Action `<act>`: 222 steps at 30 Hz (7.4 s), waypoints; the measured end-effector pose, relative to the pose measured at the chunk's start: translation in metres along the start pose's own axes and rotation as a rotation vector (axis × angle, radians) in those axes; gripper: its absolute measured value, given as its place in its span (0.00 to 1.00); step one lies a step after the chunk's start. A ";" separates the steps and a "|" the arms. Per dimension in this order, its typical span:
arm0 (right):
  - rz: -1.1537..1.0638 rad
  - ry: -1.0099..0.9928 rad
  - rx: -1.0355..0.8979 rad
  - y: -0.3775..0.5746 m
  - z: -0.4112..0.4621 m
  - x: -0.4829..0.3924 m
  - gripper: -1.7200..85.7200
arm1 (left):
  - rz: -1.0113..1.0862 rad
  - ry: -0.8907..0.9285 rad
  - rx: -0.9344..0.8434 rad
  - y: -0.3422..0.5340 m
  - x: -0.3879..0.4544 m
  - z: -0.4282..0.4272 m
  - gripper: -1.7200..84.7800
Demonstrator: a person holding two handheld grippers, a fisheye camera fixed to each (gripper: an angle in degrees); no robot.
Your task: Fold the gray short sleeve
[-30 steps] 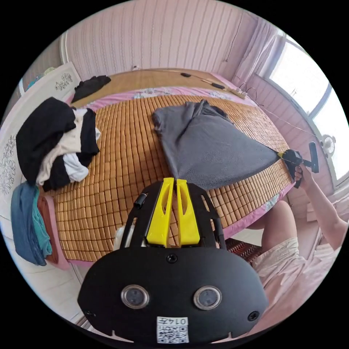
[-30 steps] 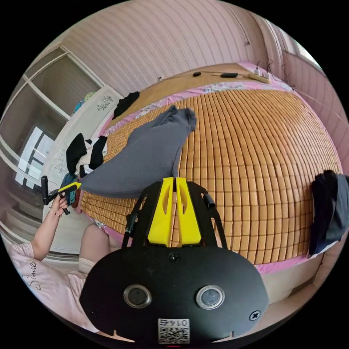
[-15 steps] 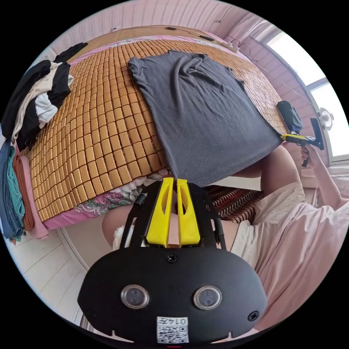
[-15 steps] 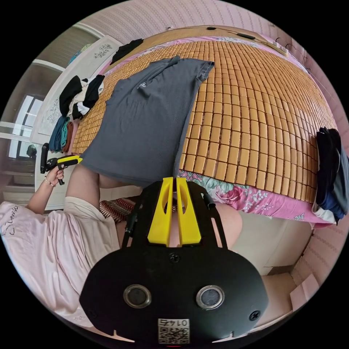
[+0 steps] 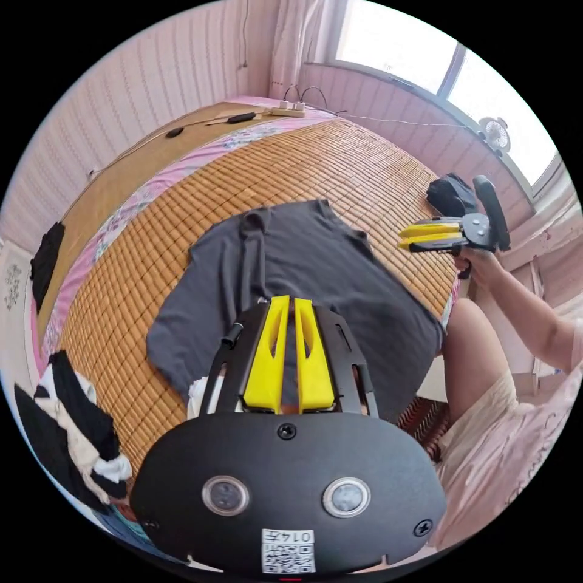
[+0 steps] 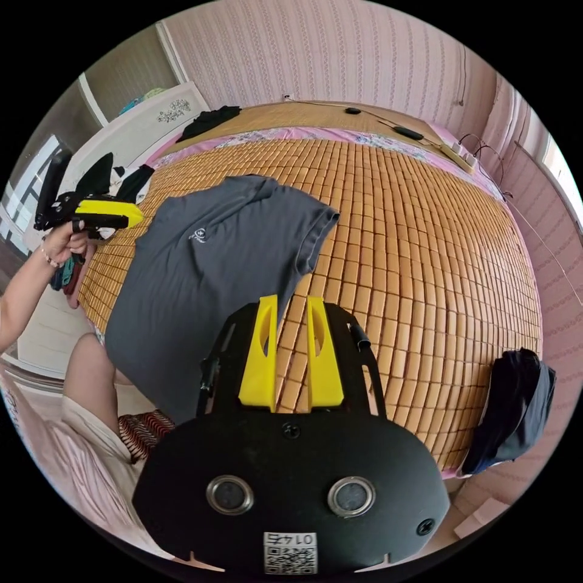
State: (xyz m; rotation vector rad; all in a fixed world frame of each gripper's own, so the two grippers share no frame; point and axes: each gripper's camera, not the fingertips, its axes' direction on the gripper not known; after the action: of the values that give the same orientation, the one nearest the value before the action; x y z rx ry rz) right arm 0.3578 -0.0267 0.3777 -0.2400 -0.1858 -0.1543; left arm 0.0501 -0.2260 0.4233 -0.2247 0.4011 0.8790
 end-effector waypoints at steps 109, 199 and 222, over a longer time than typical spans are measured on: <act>-0.084 0.130 -0.079 -0.093 0.080 -0.095 0.09 | -0.756 -0.066 0.100 0.397 -0.129 0.036 0.09; -0.584 -0.260 -0.182 -0.321 0.240 -0.342 0.03 | -0.333 -0.093 0.057 0.293 -0.037 0.068 0.01; 0.093 -0.026 0.016 0.013 0.056 -0.024 0.09 | 0.048 0.177 0.148 -0.038 0.061 0.128 0.05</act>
State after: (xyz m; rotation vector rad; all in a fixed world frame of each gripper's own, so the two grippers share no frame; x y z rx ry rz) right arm 0.3279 0.0031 0.4232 -0.2343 -0.2010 -0.0573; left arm 0.1461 -0.1620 0.5138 -0.1571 0.6357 0.8747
